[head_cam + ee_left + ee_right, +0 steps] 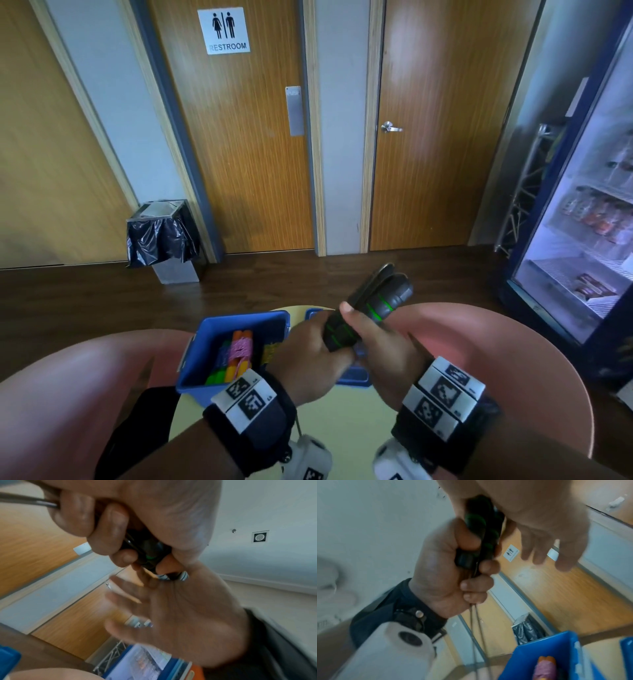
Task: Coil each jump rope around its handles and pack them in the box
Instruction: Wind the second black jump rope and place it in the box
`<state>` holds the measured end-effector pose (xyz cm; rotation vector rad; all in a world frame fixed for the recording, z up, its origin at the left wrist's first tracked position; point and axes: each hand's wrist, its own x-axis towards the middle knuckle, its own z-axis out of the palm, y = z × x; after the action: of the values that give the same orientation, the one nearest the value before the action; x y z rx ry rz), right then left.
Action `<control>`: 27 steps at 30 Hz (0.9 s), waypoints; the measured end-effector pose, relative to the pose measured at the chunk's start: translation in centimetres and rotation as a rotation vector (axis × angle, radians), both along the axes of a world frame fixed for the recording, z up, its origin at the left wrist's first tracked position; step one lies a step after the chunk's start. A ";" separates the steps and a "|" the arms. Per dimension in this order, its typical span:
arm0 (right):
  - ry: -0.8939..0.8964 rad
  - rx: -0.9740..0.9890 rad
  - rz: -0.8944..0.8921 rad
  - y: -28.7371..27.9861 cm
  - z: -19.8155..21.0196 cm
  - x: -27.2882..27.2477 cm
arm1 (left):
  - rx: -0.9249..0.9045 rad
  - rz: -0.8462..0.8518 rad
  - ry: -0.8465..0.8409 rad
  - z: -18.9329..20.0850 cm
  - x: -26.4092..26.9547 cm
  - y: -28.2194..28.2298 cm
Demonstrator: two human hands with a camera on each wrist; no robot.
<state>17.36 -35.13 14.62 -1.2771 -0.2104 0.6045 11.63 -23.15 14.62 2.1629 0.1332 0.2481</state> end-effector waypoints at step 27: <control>-0.681 -0.828 0.278 1.3 1.8 0.0 | -0.453 0.085 0.154 2.1 -2.2 4.8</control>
<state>17.32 -33.87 16.43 -2.2646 -0.7652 0.4786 9.47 -18.38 16.73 1.7249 0.3363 0.0876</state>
